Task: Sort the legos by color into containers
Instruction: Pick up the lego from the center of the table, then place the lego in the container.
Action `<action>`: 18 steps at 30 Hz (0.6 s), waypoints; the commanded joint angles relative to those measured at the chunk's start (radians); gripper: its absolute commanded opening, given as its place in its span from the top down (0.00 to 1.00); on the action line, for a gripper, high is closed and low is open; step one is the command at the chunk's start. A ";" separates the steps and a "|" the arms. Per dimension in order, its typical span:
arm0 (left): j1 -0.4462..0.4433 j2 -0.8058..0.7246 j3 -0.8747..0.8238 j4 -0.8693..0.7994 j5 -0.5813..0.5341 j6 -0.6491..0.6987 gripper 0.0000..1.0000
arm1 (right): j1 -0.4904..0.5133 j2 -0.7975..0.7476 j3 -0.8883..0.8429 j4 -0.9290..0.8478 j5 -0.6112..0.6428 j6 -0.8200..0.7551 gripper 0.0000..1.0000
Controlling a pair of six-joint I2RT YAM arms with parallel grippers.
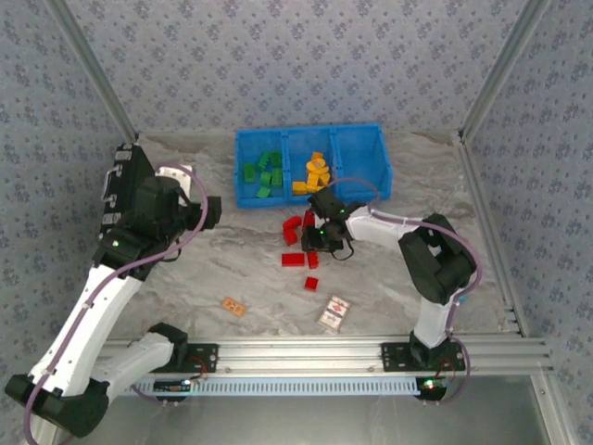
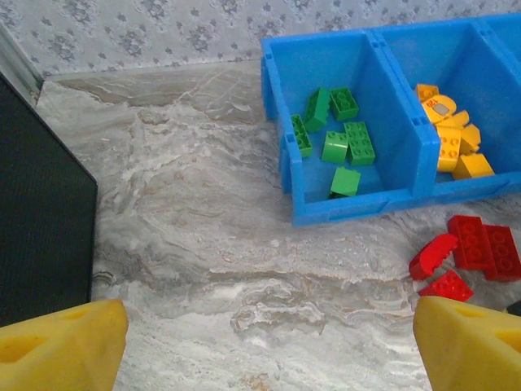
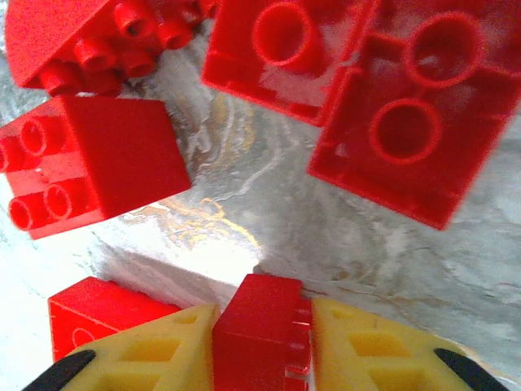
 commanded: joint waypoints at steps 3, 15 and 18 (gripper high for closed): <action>0.005 -0.030 -0.061 -0.053 0.088 0.034 0.09 | -0.073 -0.085 0.088 -0.155 0.012 -0.107 0.70; 0.005 -0.131 -0.259 -0.042 0.188 0.043 0.09 | -0.292 -0.056 0.447 -0.327 0.139 -0.339 0.71; 0.005 -0.184 -0.308 -0.006 0.185 0.082 0.06 | -0.339 0.026 0.526 -0.292 0.192 -0.378 0.70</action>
